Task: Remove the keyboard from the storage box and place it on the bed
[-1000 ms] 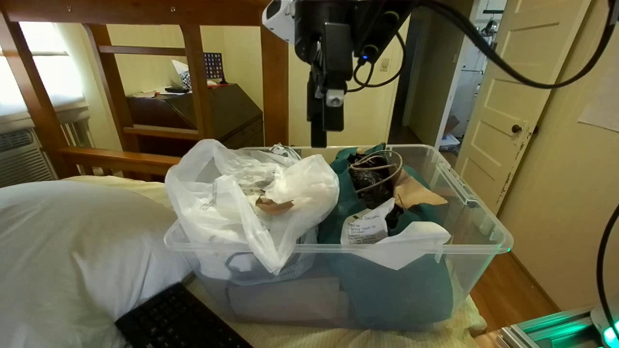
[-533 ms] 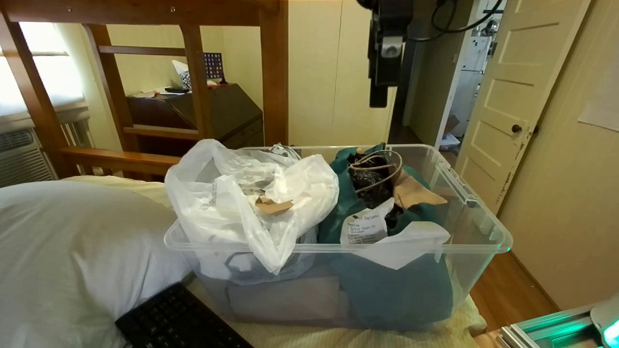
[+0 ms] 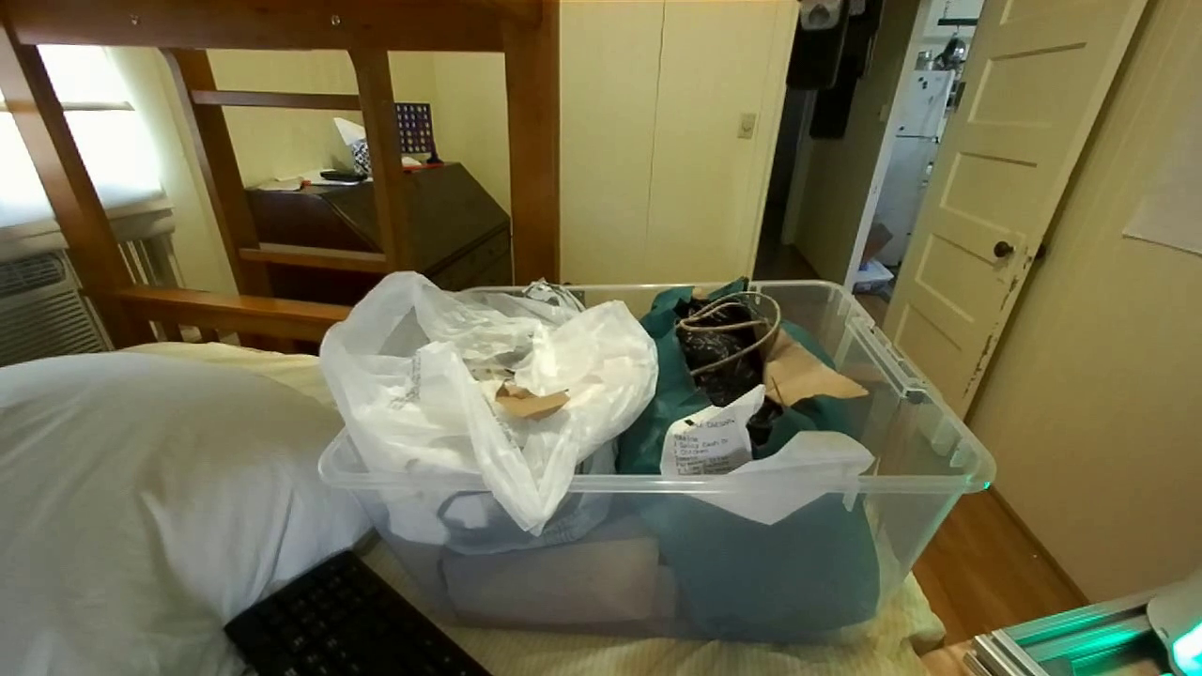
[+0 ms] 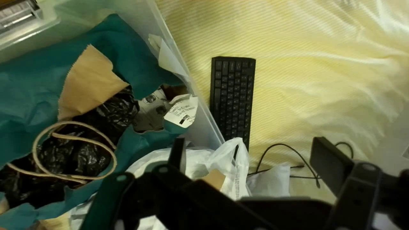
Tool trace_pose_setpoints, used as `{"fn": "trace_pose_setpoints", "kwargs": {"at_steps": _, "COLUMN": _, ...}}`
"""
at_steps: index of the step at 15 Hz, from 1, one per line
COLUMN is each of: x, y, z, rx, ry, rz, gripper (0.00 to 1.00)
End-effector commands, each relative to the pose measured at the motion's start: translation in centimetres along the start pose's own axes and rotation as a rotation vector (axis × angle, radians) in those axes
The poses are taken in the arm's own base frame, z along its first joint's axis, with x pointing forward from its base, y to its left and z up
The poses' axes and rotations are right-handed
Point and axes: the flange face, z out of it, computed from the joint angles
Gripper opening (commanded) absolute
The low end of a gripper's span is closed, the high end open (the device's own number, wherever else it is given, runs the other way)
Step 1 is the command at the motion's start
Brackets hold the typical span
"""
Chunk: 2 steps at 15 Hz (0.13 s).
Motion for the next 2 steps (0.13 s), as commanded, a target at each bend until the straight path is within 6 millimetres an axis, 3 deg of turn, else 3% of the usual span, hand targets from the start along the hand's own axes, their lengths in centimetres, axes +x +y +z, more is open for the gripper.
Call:
{"fn": "trace_pose_setpoints", "kwargs": {"at_steps": 1, "x": -0.28, "y": 0.15, "z": -0.35, "rx": -0.013, "ry": 0.012, "rz": 0.025, "gripper": 1.0}}
{"fn": "trace_pose_setpoints", "kwargs": {"at_steps": 2, "x": -0.49, "y": 0.24, "z": -0.52, "rx": -0.018, "ry": 0.02, "rz": 0.04, "gripper": 1.0}}
